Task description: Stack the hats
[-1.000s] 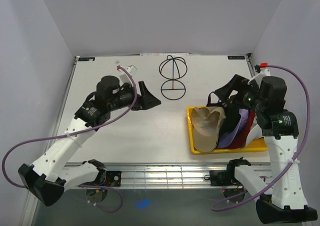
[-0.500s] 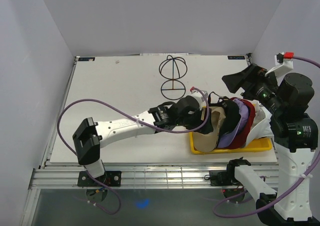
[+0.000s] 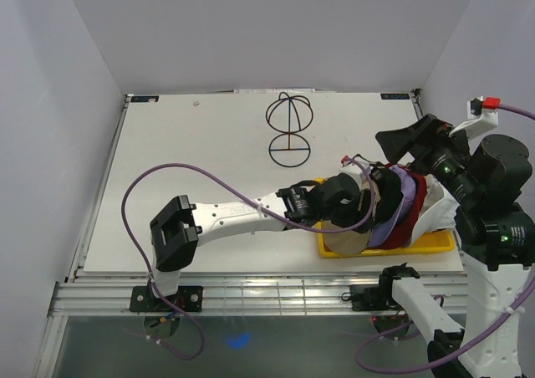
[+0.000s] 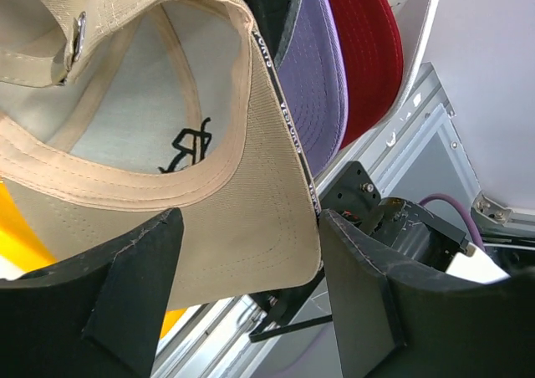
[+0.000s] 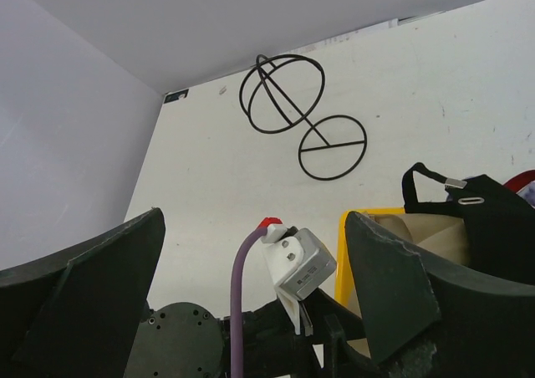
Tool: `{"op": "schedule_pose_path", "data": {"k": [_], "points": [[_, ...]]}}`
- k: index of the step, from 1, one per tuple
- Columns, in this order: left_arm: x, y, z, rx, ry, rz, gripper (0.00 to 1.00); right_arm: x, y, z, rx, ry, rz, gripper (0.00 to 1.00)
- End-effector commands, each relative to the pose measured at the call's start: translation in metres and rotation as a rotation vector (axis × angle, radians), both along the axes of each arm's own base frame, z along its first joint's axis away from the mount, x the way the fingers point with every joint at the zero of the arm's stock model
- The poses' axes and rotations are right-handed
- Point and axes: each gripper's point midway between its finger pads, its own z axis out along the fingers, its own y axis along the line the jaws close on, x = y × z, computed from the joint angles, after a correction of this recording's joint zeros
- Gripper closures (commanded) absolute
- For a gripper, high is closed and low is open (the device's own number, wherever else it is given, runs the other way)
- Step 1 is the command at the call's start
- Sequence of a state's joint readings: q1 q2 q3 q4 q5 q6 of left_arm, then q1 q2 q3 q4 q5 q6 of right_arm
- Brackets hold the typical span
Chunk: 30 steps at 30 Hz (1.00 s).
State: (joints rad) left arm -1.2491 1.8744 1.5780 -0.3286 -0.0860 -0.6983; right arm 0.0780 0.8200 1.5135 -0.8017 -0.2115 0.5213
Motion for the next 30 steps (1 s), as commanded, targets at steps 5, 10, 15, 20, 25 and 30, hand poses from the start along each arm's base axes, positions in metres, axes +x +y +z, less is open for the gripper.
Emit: {"op": "schedule_pose_path", "data": {"k": [5,10,15,20,25,30], "points": [[-0.006,-0.006,0.022,-0.048,-0.045,0.017,0.25,-0.001,0.001,-0.006,0.002,0.001,0.006,0.06],[-0.01,-0.006,0.038,-0.097,-0.075,0.009,0.21,0.0,0.001,-0.01,-0.001,0.009,0.008,0.06],[-0.009,-0.005,0.03,-0.071,-0.077,0.011,0.21,0.0,0.001,-0.011,-0.001,0.011,0.01,0.06],[-0.003,-0.006,0.014,-0.01,-0.068,0.051,0.24,0.001,0.002,-0.015,0.001,0.017,0.014,0.06],[0.001,-0.007,0.005,0.029,-0.077,0.062,0.29,0.001,0.002,-0.015,0.001,0.017,0.014,0.06],[0.007,-0.001,0.008,0.051,-0.099,0.095,0.4,0.002,0.002,-0.018,-0.001,0.023,0.013,0.06]]}}
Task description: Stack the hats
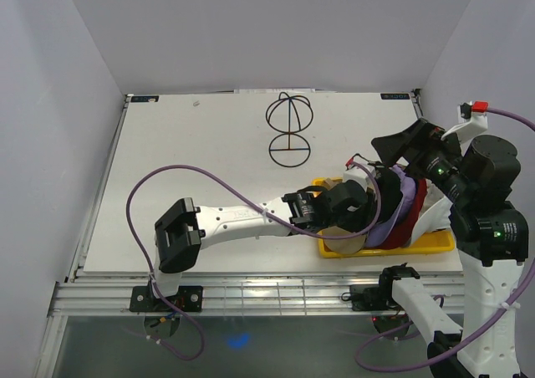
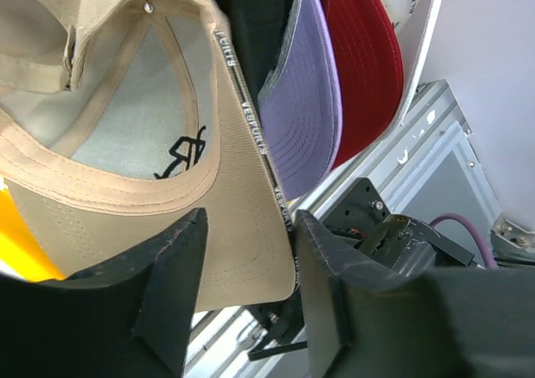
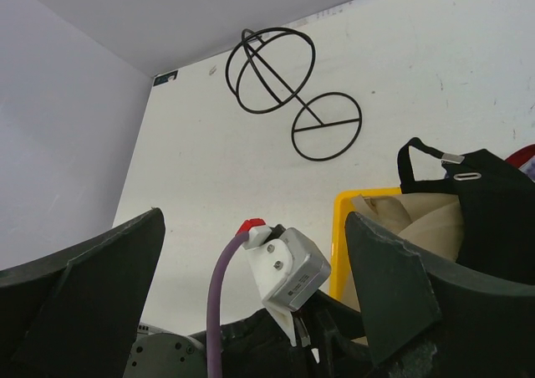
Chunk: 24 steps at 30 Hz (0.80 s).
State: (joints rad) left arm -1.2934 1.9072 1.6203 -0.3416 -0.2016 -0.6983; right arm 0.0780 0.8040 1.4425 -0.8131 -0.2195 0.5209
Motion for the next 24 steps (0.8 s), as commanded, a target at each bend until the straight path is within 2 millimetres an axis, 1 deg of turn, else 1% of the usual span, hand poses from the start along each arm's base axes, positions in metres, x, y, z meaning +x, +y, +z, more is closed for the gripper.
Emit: {"op": "schedule_pose_path", "data": {"k": [1,4,5,8,10,11,18,20,22,24], "points": [[0.011,0.01,0.01,0.035,-0.044,0.054,0.45,0.0,0.001,0.008,0.003,-0.042,0.006,0.06],[0.016,0.018,0.014,0.059,-0.065,0.091,0.55,0.001,0.0,0.007,0.002,-0.042,0.003,0.06],[0.018,0.02,0.015,0.065,-0.07,0.101,0.62,0.001,0.0,0.007,0.002,-0.042,0.002,0.06],[0.02,0.025,0.013,0.099,-0.078,0.112,0.7,0.001,0.001,0.006,0.003,-0.042,0.005,0.06],[0.022,0.026,0.009,0.126,-0.078,0.121,0.71,0.002,0.001,0.007,0.004,-0.043,0.005,0.06],[0.022,0.029,0.005,0.146,-0.076,0.122,0.75,0.002,0.001,0.007,0.003,-0.045,0.006,0.06],[0.023,0.028,-0.012,0.235,-0.068,0.119,0.76,0.001,0.001,0.005,0.006,-0.041,0.004,0.06],[0.023,0.027,-0.015,0.256,-0.069,0.107,0.72,0.001,0.001,0.005,0.006,-0.041,0.004,0.06],[0.022,0.026,-0.018,0.263,-0.064,0.101,0.66,0.001,0.0,0.005,0.005,-0.042,0.003,0.06],[0.023,0.026,-0.021,0.279,-0.061,0.097,0.63,0.001,0.001,0.005,0.004,-0.044,0.005,0.06]]}}
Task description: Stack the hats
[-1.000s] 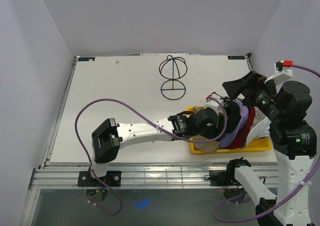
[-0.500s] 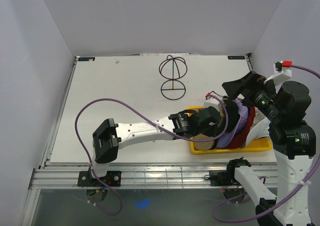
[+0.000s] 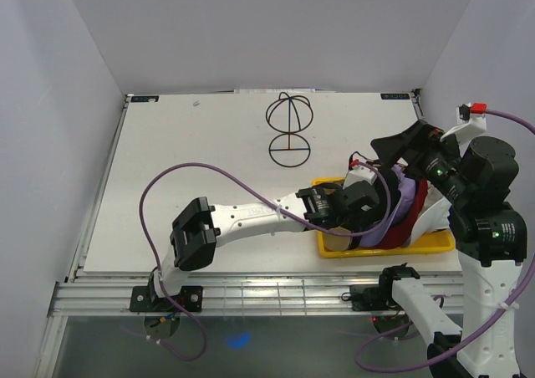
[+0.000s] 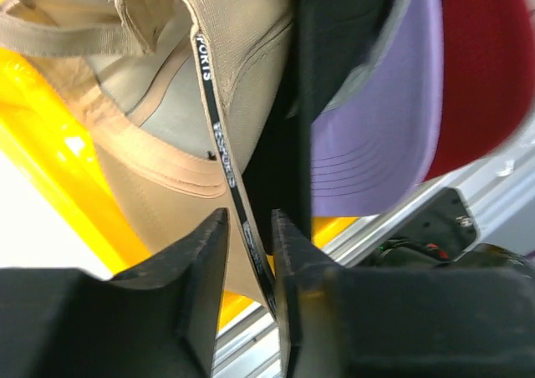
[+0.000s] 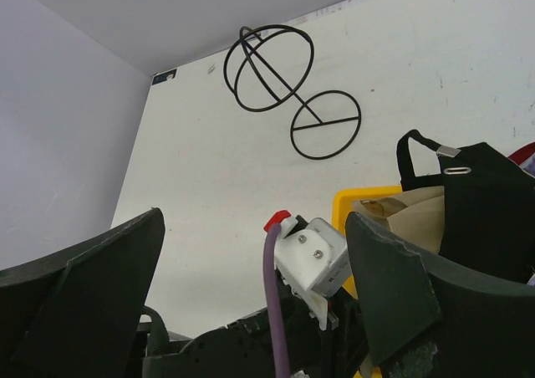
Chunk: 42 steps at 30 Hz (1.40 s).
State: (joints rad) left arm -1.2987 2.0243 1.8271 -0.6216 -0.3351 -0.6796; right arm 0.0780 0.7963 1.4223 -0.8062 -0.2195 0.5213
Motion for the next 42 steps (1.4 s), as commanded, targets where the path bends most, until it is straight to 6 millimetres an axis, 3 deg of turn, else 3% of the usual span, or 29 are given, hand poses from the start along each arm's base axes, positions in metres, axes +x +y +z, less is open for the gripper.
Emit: {"op": "schedule_pose_path", "data": {"k": [1,7,8,11,12,20,21,23,24,25,30,31,32,35,36,42], "points": [[0.004,0.012,-0.002,0.07,-0.016,0.008,0.61,0.0,0.0,0.009,0.005,-0.046,0.003,0.06],[0.006,0.017,-0.004,0.093,-0.019,0.024,0.59,-0.001,0.0,0.01,0.005,-0.05,0.001,0.06],[0.007,0.016,0.002,0.083,-0.026,0.026,0.7,-0.001,0.0,0.01,0.005,-0.05,0.001,0.06],[0.008,0.013,0.014,0.064,-0.037,0.02,0.87,-0.001,0.0,0.011,0.006,-0.054,0.001,0.06],[0.007,0.014,0.018,0.062,-0.036,0.017,1.0,-0.001,0.0,0.012,0.005,-0.053,0.0,0.06],[0.01,0.016,0.09,-0.14,-0.017,0.044,1.0,0.002,0.002,0.023,0.016,-0.07,0.01,0.06],[0.014,0.02,0.091,-0.161,0.009,0.059,1.0,0.002,0.002,0.023,0.018,-0.069,0.012,0.06],[0.018,0.027,0.113,-0.241,0.024,0.076,1.0,0.002,0.004,0.025,0.025,-0.073,0.017,0.06],[0.021,0.033,0.109,-0.257,0.059,0.09,1.0,0.001,0.004,0.025,0.028,-0.073,0.019,0.06],[0.02,0.039,0.125,-0.308,0.064,0.091,1.0,0.001,0.005,0.026,0.034,-0.073,0.024,0.06],[0.031,0.058,0.163,-0.479,0.096,0.117,1.0,0.001,0.009,0.031,0.059,-0.081,0.037,0.06],[0.031,0.061,0.163,-0.496,0.11,0.117,1.0,0.001,0.009,0.033,0.065,-0.083,0.038,0.06],[0.031,0.066,0.177,-0.536,0.107,0.116,1.0,0.0,0.011,0.036,0.07,-0.089,0.048,0.06],[0.045,0.081,0.206,-0.626,0.095,0.116,1.0,0.001,0.016,0.043,0.093,-0.098,0.072,0.05],[0.061,0.091,0.213,-0.65,0.085,0.143,1.0,0.002,0.018,0.045,0.108,-0.095,0.082,0.05],[0.087,0.111,0.272,-0.86,0.109,0.062,1.0,0.004,0.04,0.049,0.182,-0.081,0.208,0.04]]}}
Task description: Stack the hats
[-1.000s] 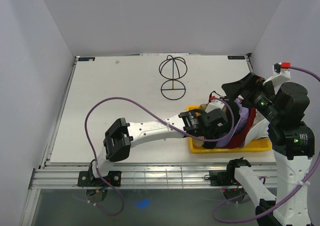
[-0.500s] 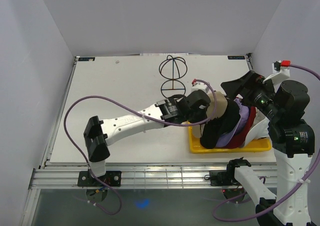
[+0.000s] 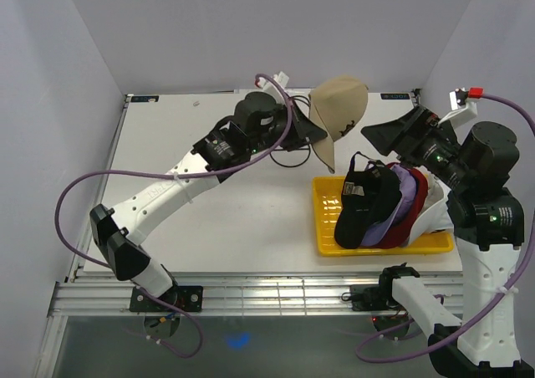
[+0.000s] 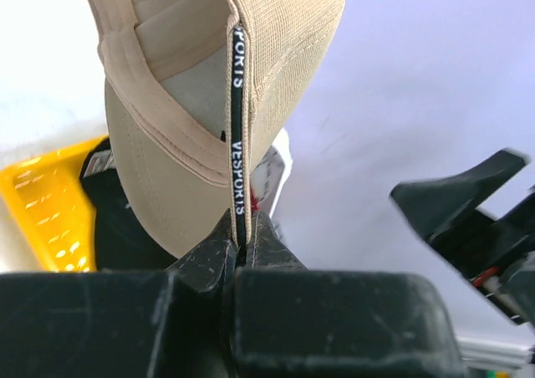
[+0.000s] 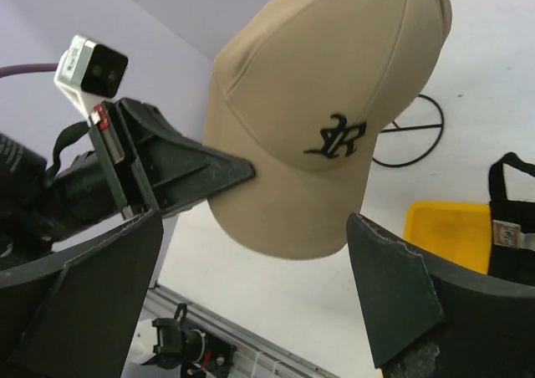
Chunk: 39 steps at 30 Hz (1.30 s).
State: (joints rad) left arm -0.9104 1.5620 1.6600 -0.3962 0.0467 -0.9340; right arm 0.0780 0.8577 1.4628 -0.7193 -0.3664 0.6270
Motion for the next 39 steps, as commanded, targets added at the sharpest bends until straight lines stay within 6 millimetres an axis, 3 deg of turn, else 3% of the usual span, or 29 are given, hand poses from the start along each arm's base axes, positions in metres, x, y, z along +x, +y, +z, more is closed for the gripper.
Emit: {"op": "schedule_pose_path", "data": {"k": [1,5,6,8,15,21,24,31,35,39], "points": [[-0.001,0.011,0.068,-0.214,-0.054,-0.083,1.0,-0.003,0.017,0.027,0.079,-0.077,0.099,0.04],[0.027,0.037,0.103,-0.393,-0.075,-0.081,1.0,0.0,0.026,0.026,0.14,-0.07,0.147,0.03],[0.029,0.041,0.099,-0.419,-0.059,-0.104,1.0,0.002,0.028,0.025,0.153,-0.065,0.157,0.03],[0.031,0.055,0.124,-0.55,-0.07,-0.12,1.0,0.007,0.034,0.019,0.197,-0.032,0.188,0.03],[0.052,0.074,0.14,-0.712,-0.039,-0.135,1.0,0.045,0.054,0.018,0.373,-0.03,0.31,0.02],[0.066,0.076,0.128,-0.796,0.027,-0.146,1.0,0.088,0.056,0.0,0.445,0.032,0.277,0.05],[0.071,0.076,0.118,-0.813,0.061,-0.148,1.0,0.101,0.059,0.005,0.498,0.018,0.295,0.06],[0.087,0.079,0.101,-0.841,0.114,-0.15,1.0,0.115,0.072,0.021,0.562,0.024,0.318,0.05],[0.097,0.086,0.089,-0.839,0.136,-0.139,1.0,0.125,0.075,0.016,0.592,0.048,0.312,0.0],[0.107,0.09,0.072,-0.831,0.187,-0.131,1.0,0.131,0.084,0.014,0.612,0.056,0.346,0.2]]}}
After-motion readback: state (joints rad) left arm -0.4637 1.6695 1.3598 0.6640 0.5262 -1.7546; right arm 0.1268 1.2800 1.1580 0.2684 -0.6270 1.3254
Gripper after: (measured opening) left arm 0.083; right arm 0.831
